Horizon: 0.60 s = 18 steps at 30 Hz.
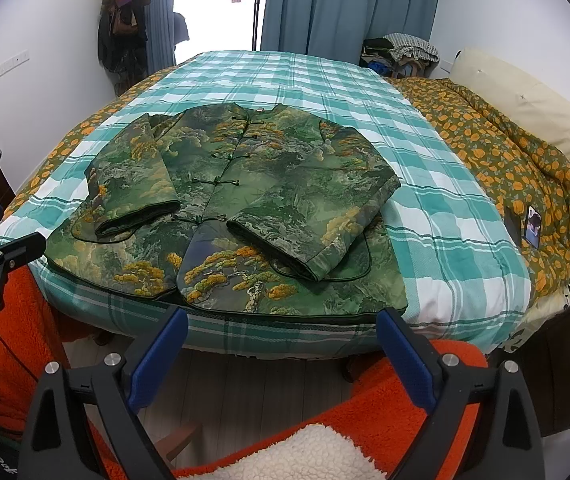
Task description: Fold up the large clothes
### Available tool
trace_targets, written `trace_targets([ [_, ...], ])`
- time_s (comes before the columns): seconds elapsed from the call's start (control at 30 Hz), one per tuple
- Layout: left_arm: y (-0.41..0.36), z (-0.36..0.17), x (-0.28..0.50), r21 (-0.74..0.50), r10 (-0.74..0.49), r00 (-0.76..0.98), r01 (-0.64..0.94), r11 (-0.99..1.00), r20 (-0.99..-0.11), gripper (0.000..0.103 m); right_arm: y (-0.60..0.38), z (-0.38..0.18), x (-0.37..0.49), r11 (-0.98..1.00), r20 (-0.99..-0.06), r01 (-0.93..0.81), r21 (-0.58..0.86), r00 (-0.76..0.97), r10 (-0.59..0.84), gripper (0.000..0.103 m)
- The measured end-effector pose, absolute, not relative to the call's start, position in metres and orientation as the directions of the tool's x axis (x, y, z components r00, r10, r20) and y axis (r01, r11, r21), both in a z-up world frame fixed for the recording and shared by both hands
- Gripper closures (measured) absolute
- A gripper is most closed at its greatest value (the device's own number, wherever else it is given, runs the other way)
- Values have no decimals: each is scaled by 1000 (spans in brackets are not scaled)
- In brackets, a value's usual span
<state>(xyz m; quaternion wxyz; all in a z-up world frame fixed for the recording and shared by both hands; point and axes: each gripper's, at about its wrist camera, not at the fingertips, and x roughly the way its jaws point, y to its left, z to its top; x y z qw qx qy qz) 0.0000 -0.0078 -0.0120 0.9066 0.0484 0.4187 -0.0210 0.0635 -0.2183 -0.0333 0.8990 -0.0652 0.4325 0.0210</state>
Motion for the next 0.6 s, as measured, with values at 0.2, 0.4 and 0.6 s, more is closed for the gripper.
trace_targets([
  [0.2, -8, -12, 0, 70, 3, 648, 78, 994, -761, 0, -225, -35, 66, 990, -765, -76, -120, 642, -43, 6],
  [0.4, -6, -18, 2, 76, 15, 651, 67, 995, -759, 0, -248, -45, 90, 976, -708, -126, -177, 705, -37, 6],
  [0.6, -5, -15, 4, 82, 22, 654, 62, 995, -756, 0, -232, -90, 149, 888, -749, -346, -301, 663, 5, 4],
])
